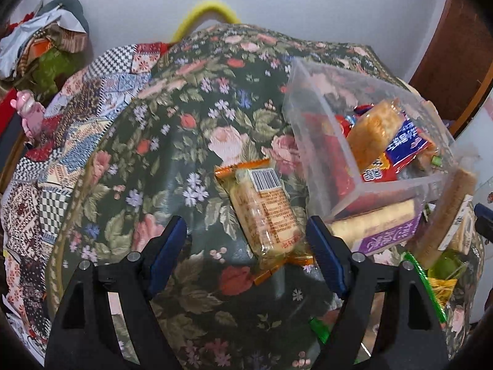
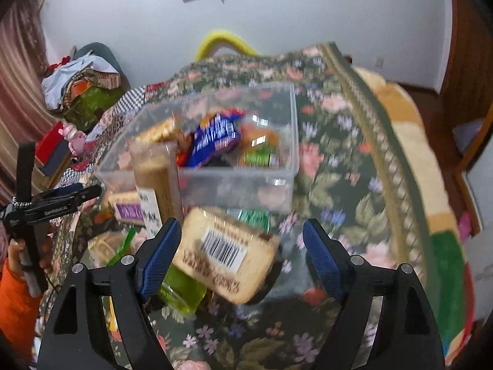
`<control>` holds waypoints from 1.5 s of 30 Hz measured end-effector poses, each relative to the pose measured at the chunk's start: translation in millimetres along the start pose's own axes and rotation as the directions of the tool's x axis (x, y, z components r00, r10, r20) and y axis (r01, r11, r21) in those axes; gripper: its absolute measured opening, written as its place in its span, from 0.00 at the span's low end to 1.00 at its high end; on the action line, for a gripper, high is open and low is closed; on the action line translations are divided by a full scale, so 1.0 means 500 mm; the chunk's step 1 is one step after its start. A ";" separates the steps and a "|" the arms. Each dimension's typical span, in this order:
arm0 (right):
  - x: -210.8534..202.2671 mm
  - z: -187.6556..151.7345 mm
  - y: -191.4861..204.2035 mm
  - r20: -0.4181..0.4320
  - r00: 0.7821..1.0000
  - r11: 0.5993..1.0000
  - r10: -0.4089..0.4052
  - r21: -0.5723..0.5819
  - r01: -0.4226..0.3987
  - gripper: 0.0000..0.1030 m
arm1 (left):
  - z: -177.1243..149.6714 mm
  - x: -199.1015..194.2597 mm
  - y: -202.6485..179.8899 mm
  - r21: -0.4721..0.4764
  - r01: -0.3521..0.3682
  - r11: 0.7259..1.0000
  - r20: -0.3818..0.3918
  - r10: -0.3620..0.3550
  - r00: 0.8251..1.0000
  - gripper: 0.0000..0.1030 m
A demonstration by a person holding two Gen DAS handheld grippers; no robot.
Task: Organize snacks
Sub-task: 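Grasp the wafer bar pack with the left tool while the right tool grasps the bread loaf pack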
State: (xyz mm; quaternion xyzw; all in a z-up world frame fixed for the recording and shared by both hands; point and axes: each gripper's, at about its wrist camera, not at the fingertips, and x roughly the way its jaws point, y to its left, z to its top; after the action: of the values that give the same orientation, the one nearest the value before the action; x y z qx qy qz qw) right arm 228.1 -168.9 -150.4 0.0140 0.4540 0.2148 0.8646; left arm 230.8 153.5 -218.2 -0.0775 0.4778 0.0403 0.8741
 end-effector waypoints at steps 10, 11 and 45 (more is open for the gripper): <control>0.030 -0.016 0.033 -0.024 0.999 0.999 -0.038 -0.017 0.038 0.79 | 0.012 0.056 0.002 -0.013 -0.029 0.999 0.014 0.029 0.999 0.77; 0.032 -0.017 0.034 -0.025 0.999 0.999 -0.037 -0.014 0.037 0.79 | 0.013 0.064 0.005 -0.015 -0.037 0.999 0.004 0.037 0.999 0.77; 0.035 -0.023 0.036 -0.051 0.998 0.998 -0.027 0.049 0.030 0.84 | -0.054 -0.109 -0.042 0.072 -0.025 0.997 0.134 0.015 0.991 0.34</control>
State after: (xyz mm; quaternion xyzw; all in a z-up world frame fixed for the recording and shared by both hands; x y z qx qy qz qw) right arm 221.2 -147.8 -166.8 0.0235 0.4811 0.1916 0.8551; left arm 182.1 128.5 -184.7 -0.0376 0.4203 0.0364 0.9059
